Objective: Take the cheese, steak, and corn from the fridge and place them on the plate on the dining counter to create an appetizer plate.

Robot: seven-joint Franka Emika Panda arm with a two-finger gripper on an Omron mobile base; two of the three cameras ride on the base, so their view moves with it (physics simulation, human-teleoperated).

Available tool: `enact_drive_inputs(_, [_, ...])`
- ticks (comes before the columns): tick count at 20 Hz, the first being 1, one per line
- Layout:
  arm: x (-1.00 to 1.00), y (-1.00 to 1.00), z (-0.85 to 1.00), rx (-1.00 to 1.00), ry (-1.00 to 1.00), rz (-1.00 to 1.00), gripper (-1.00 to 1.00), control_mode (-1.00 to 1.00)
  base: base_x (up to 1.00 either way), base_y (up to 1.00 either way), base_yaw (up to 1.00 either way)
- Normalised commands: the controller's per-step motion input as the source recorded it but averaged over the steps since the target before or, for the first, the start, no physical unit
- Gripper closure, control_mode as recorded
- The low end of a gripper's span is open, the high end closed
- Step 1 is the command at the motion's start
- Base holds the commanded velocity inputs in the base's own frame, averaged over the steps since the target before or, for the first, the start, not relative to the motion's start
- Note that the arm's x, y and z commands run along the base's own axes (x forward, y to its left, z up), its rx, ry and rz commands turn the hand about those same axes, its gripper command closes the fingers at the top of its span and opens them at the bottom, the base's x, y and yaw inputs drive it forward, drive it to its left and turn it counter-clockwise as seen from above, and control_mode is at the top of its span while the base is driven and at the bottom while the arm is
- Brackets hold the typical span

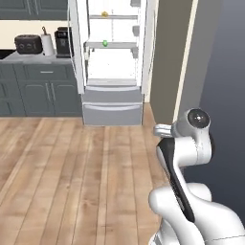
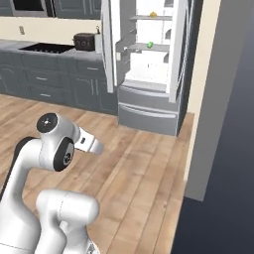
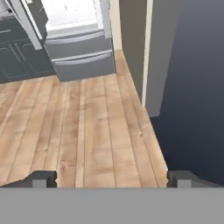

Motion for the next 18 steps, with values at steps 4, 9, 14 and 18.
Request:
enact_drive_inputs(4, [0.0,0.0,0.0,0.0,0.0,0.0,-1.0,1.0,1.0,0.4,-0.01])
enact_drive_inputs(9, [0.0,0.0,0.0,0.0,0.0,0.0,-1.0,1.0,1.0,0.25,-0.01])
enact_drive_inputs(14, [0.0,0.0,0.0,0.0,0.0,0.0,-1.0,1.0,1.0,-0.08,-0.05])
enact_drive_inputs(18, [0.0,0.0,0.0,0.0,0.0,0.0,-1.0,1.0,1.0,-0.09,-0.08])
